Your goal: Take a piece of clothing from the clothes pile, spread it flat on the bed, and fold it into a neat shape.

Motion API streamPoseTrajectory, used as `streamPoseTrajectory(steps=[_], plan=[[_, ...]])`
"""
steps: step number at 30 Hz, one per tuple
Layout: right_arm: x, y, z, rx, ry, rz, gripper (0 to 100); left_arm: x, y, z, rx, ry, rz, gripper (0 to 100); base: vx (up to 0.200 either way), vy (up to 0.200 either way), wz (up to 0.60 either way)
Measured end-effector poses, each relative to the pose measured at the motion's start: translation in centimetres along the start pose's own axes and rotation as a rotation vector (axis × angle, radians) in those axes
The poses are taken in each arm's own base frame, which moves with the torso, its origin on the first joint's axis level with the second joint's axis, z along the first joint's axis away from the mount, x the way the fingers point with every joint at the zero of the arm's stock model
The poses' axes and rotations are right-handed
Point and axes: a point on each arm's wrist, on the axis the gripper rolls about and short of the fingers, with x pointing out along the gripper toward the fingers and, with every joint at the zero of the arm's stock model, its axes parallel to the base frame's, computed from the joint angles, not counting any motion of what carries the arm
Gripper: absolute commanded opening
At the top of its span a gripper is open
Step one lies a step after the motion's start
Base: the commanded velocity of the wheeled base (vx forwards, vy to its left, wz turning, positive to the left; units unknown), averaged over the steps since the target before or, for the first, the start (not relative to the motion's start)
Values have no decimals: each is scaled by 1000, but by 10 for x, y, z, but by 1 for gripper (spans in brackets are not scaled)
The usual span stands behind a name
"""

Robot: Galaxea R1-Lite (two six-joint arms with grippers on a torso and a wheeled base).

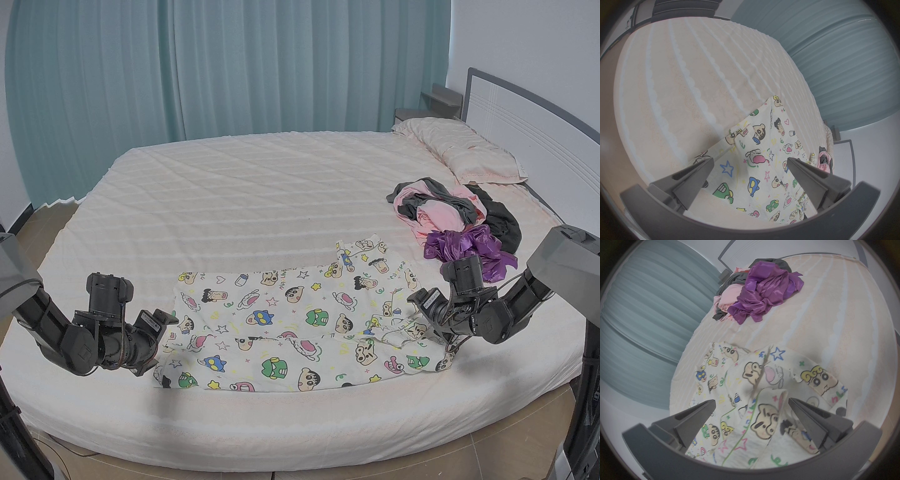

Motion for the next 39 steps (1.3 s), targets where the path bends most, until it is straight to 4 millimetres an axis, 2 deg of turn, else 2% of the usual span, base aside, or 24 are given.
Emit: streamPoseTrajectory(steps=[9,10,20,26,39], plan=[[6,-4,-1,-11,-2,-18,100,4,5,-3,1,13,16,100,0,0,0],[6,-4,-1,-10,-2,-18,0,4,5,-3,1,13,17,100,0,0,0],[12,-9,3,-3,-9,-31,0,4,6,-4,1,15,21,100,0,0,0],[8,-11,10,5,-19,-40,0,4,6,-4,1,15,22,100,0,0,0],[-41,7,14,-46,-4,-21,0,4,7,-4,1,17,24,100,0,0,0]])
